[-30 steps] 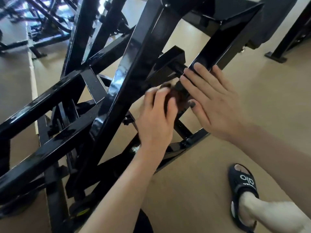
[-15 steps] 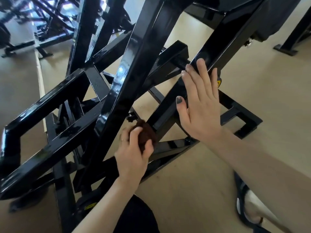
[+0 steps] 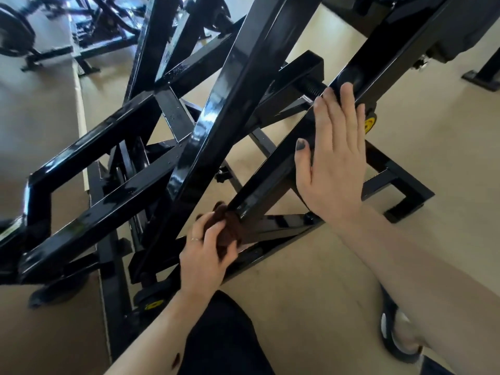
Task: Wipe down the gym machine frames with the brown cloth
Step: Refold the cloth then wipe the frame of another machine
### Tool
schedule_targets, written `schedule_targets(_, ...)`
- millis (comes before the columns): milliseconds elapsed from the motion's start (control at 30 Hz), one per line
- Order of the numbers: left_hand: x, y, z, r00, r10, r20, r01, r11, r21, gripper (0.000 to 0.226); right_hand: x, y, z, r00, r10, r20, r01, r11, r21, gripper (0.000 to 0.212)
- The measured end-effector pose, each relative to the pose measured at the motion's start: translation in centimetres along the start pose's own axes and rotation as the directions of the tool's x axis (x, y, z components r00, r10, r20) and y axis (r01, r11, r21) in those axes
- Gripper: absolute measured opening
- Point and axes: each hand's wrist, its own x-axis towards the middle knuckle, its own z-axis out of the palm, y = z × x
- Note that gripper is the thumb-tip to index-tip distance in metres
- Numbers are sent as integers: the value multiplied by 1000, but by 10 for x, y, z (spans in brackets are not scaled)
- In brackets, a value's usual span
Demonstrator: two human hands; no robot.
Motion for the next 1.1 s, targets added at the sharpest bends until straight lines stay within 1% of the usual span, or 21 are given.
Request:
schedule_targets(67,-14,-12,-2,998,-53,20,53,999,8,47,-7,-9,0,1000,2,22,0,997,-74,52)
schedule_targets(100,-10,-8,-2,997,-77,8,77,997,6,47,-10,-12,-2,999,-18,33,21,995,-94,50)
schedule_targets(167,7,13,0,996,-86,-29,86,996,-14,45,-15,-20,-4,992,-108,64,114,988,-105,47)
schedule_targets(200,18,26,2,996,-64,-57,63,998,-23,45,-17,-26,-3,979,-185,90,193,977,-90,46)
schedule_targets(267,38,48,6,995,-7,-99,5,1000,-22,53,-21,-42,2,925,-335,179,346,938,-35,46)
schedule_targets(300,44,53,8,993,22,-113,-24,1000,-11,60,-23,-50,5,892,-365,267,384,923,-18,50)
schedule_targets(333,46,54,9,992,53,-116,-53,999,5,65,-24,-57,9,851,-365,377,402,915,-21,56)
schedule_targets(367,41,48,9,991,80,-110,-78,997,16,63,-25,-60,13,806,-351,476,422,905,-46,64)
schedule_targets(400,31,36,8,991,95,-94,-94,995,14,56,-25,-62,18,771,-342,537,454,887,-87,71)
schedule_targets(467,-6,-3,4,997,71,-38,-70,997,25,44,-30,-60,25,741,-338,580,505,850,-151,75)
schedule_targets(500,-29,-28,-1,999,39,5,-39,997,60,45,-32,-58,28,742,-336,580,514,841,-169,74)
schedule_targets(567,-69,-72,-11,994,-18,109,-1,985,174,49,-36,-59,32,766,-326,554,507,836,-211,72)
schedule_targets(633,-84,-95,-17,976,-75,204,16,961,275,53,-39,-62,38,797,-309,520,484,841,-243,69)
schedule_targets(667,-83,-95,-17,969,-111,222,43,956,290,52,-40,-63,41,816,-300,494,463,851,-248,67)
schedule_targets(733,-74,-79,-14,968,-169,186,120,960,252,48,-42,-64,45,843,-289,454,428,872,-239,65)
schedule_targets(800,-58,-53,-9,984,-148,100,131,978,162,45,-44,-63,48,860,-292,418,413,880,-236,64)
schedule_targets(900,-18,-6,-1,998,-55,-11,55,998,32,43,-46,-62,53,887,-318,335,399,893,-209,61)
schedule_targets(967,5,15,3,999,-18,-47,18,1000,6,41,-47,-60,53,898,-315,307,383,903,-196,61)
schedule_targets(1033,4,12,3,998,37,-51,-37,999,5,40,-46,-59,52,898,-321,300,380,910,-164,61)
schedule_targets(1100,-17,-12,-1,998,54,-12,-54,999,6,43,-46,-58,49,895,-331,298,386,911,-146,61)
